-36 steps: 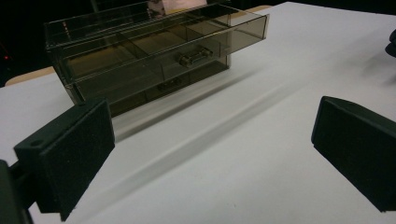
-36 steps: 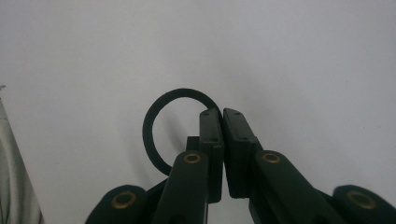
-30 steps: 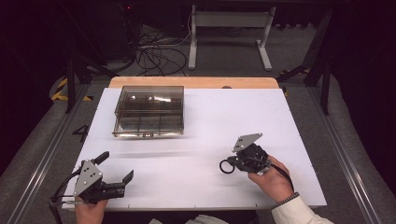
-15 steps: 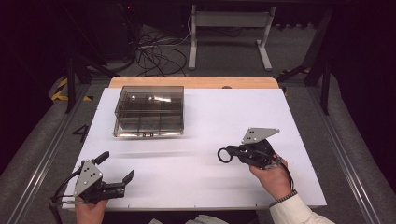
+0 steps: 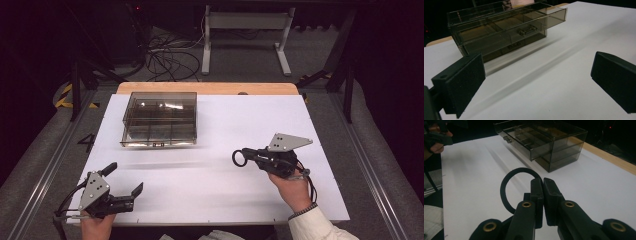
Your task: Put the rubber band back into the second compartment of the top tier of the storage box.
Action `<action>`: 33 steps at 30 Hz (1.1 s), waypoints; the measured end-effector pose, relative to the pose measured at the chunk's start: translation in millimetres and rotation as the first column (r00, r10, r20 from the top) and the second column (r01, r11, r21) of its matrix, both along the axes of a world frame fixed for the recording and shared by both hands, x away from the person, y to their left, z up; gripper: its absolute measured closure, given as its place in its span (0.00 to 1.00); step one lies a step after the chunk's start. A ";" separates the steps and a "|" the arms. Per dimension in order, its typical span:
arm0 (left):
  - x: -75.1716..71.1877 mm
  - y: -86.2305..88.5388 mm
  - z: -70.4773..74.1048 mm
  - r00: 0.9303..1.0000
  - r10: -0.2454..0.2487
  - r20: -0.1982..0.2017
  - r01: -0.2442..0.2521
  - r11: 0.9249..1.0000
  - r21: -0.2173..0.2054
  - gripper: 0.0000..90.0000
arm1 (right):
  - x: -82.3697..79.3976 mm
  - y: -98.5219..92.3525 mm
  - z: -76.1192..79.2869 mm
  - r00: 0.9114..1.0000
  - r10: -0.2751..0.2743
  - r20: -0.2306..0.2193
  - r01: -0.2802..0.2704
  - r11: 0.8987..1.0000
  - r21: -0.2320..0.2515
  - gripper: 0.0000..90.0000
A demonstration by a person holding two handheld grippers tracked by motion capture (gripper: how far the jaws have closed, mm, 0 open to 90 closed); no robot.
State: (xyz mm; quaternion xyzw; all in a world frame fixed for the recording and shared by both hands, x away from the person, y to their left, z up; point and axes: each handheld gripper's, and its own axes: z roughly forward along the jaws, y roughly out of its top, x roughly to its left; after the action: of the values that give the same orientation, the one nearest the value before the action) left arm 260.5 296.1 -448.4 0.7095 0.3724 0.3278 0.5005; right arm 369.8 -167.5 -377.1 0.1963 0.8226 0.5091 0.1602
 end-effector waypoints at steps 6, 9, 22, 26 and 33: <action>0.1 0.2 -0.1 1.000 -0.005 0.000 0.005 1.000 -0.002 0.00 | 1.2 1.3 0.9 1.000 0.014 0.016 -0.014 1.000 0.013 0.97; -0.1 0.6 0.1 1.000 -0.005 0.001 0.005 1.000 -0.004 0.00 | 1.0 1.8 1.6 1.000 0.014 0.022 -0.014 1.000 0.016 0.97; -0.5 1.2 0.1 1.000 -0.014 0.006 0.014 1.000 -0.011 0.00 | 6.1 11.8 13.3 0.999 0.017 0.043 -0.018 1.000 0.014 0.97; -1.8 1.5 0.1 1.000 -0.013 0.006 0.013 1.000 -0.009 0.00 | 10.9 20.9 21.0 0.998 0.024 0.052 -0.024 1.000 0.003 0.97; -4.1 2.8 -0.5 1.000 -0.008 0.006 0.008 1.000 -0.001 0.00 | 22.5 36.1 29.3 0.998 0.028 0.049 -0.027 0.999 -0.017 0.97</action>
State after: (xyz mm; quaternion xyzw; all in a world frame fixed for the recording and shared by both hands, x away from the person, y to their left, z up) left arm 256.4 298.9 -448.9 0.7097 0.3683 0.3276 0.5033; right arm 392.3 -131.4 -347.8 0.1711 0.8251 0.5092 0.1749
